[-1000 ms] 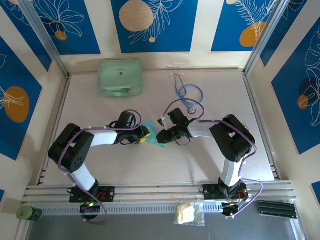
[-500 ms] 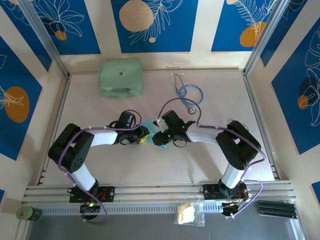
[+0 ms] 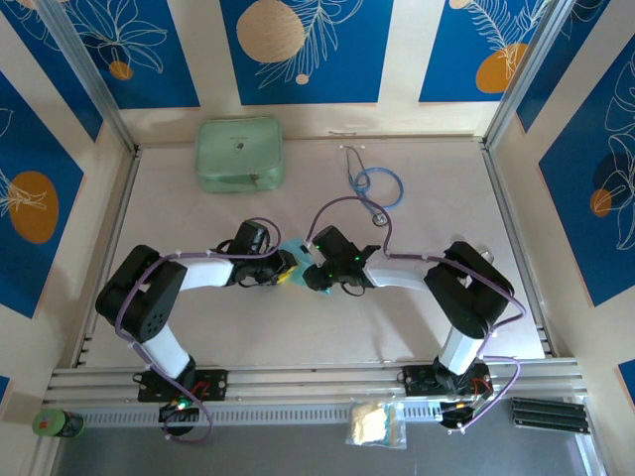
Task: Fold a paper plane with a square sheet of paper (pick it up from the middle)
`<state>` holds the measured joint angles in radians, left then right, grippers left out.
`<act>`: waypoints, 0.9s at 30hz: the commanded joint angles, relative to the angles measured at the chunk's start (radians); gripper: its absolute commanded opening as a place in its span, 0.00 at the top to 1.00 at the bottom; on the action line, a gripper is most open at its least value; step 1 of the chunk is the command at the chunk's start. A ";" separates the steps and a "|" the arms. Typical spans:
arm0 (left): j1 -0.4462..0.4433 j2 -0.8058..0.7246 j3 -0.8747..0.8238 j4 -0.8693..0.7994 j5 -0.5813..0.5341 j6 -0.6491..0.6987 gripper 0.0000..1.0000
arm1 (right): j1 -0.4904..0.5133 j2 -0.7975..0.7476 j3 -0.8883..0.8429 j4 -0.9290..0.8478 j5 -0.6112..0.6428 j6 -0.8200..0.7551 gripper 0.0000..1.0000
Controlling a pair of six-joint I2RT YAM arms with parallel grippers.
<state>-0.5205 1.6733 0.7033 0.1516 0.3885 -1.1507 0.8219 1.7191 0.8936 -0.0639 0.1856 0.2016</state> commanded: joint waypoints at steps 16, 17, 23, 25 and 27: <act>-0.009 0.013 0.009 -0.055 -0.015 -0.011 0.67 | 0.023 0.042 0.002 0.003 0.038 -0.033 0.81; -0.008 0.013 0.009 -0.054 -0.014 -0.011 0.67 | 0.022 0.042 0.003 0.003 0.037 -0.033 0.83; -0.009 0.011 0.007 -0.058 -0.016 -0.010 0.67 | 0.017 0.040 0.006 0.007 0.026 -0.033 0.90; -0.008 0.008 0.007 -0.060 -0.016 -0.008 0.67 | 0.011 0.037 0.006 0.006 0.004 -0.028 0.92; -0.009 0.006 0.007 -0.062 -0.017 -0.004 0.67 | 0.001 0.034 0.005 0.007 -0.029 -0.023 0.93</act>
<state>-0.5205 1.6733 0.7036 0.1490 0.3885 -1.1534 0.8337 1.7473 0.8936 -0.0597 0.1986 0.1791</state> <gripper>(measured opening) 0.334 0.076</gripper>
